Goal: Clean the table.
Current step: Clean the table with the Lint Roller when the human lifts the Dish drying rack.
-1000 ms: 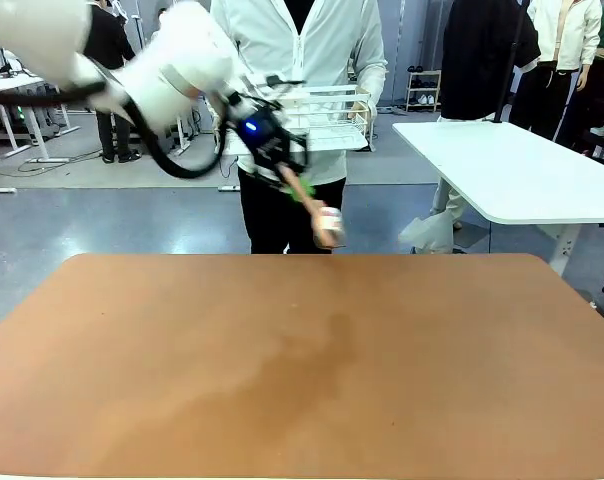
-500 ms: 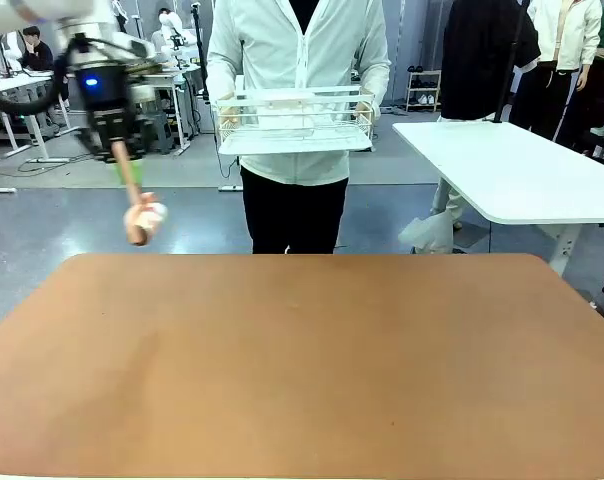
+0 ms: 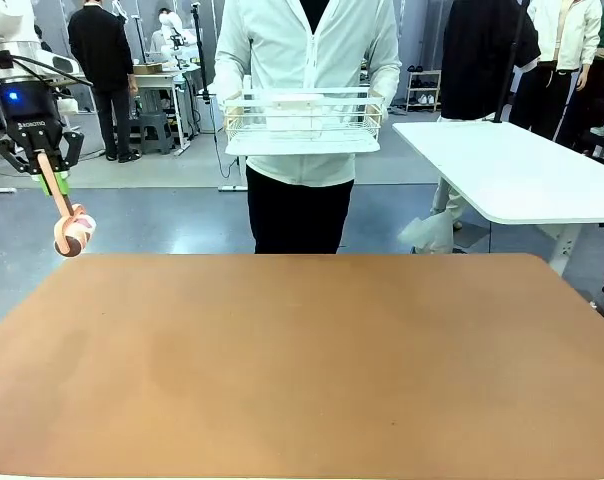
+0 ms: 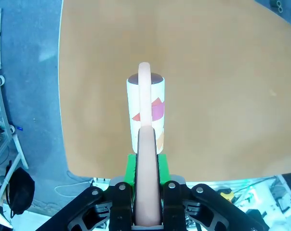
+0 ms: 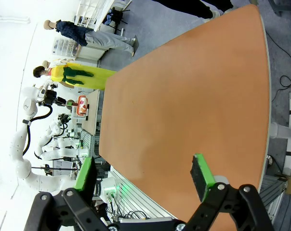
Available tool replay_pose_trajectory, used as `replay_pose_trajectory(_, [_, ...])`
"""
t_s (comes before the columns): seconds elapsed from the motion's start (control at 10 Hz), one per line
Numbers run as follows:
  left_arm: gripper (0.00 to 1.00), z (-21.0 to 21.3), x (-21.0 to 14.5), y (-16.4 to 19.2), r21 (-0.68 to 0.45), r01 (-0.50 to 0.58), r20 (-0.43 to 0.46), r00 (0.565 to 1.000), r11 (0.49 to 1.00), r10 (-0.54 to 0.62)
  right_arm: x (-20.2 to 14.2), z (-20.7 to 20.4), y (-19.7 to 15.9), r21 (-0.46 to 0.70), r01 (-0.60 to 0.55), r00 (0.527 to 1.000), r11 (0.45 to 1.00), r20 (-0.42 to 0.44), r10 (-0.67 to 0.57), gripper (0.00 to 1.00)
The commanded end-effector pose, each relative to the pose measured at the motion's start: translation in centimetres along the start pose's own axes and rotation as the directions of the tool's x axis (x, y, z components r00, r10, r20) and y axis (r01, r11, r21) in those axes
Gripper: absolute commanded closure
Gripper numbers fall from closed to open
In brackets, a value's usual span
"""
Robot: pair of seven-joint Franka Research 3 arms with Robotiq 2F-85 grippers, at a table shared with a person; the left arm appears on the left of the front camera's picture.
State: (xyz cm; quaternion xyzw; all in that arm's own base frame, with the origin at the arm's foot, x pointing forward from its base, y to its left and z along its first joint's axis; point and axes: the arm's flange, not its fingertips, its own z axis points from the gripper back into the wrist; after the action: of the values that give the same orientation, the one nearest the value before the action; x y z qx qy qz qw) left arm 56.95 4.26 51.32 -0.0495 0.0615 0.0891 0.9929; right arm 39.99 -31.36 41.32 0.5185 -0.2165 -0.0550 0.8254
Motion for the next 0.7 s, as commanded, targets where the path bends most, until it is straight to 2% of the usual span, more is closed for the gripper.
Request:
replay_pose_trajectory(0.0, [0.81,0.08,0.02,-0.17,0.019,0.005,-0.006,1.000,1.000,-0.005,-0.04,0.04,0.42,-0.008,0.002,1.000,1.000,-0.003,-0.002,0.00])
replay_pose_trajectory(0.6, [0.81,0.08,0.02,-0.17,0.019,0.005,-0.006,1.000,1.000,-0.005,-0.04,0.04,0.42,-0.008,0.002,1.000,1.000,-0.003,-0.002,0.00])
